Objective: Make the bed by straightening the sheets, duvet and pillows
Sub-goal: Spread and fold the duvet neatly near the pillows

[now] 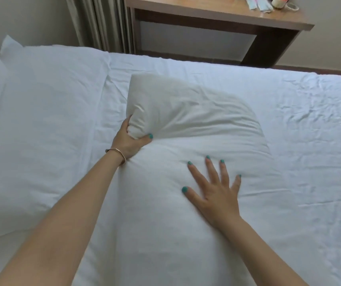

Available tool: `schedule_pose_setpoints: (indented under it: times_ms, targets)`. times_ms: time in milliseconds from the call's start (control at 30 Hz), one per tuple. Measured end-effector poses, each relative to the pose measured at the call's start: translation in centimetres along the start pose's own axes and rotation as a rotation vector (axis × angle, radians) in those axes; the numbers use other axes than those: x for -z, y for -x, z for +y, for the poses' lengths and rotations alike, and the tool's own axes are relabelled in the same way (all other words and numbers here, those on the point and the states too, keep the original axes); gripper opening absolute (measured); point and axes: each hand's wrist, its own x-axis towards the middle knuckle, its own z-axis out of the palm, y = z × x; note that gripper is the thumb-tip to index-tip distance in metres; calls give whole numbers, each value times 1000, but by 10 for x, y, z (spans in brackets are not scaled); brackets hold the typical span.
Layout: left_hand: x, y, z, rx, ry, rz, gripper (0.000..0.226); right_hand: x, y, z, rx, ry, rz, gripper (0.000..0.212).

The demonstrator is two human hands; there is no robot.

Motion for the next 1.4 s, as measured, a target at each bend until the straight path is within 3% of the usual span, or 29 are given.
schedule_pose_setpoints:
  times_ms: [100,167,233,300,367,433,567,700,833,900,1000,1067,1267,1400]
  targets:
    - [-12,3,-9,68,-95,52,108,-7,3,1,27,-37,110,65]
    - [-28,2,6,185,-441,110,115,-14,-2,0,15,-6,100,63]
    - [-51,8,38,-12,-856,253,97,-19,-2,4,13,-4,102,62]
    - [-76,13,49,-328,-1009,233,68,-19,4,13,25,-16,128,61]
    - [-84,8,31,-245,-1014,27,64,-18,15,29,71,-23,106,58]
    - [-74,-11,3,-84,-981,-48,70,-17,30,52,45,37,104,58]
    - [-70,-44,-7,-29,-925,-25,71,-13,56,92,-284,59,90,63]
    - [-71,-61,1,26,-937,-45,71,-17,54,91,-261,43,16,62]
    - [-76,-91,47,176,-949,159,60,-6,50,94,-289,-51,45,58]
    - [-100,-83,86,38,-1005,263,58,8,15,98,-266,-136,44,59]
    - [-151,-46,104,-339,-1085,101,58,28,-83,88,-117,-186,43,52]
    - [-167,-42,86,-309,-1200,28,57,33,-154,71,30,-130,27,50]
    - [-152,-104,44,-91,-1179,154,52,18,-272,48,285,38,-6,49]
    - [-147,-122,25,-38,-1150,192,69,9,-306,82,126,18,26,58]
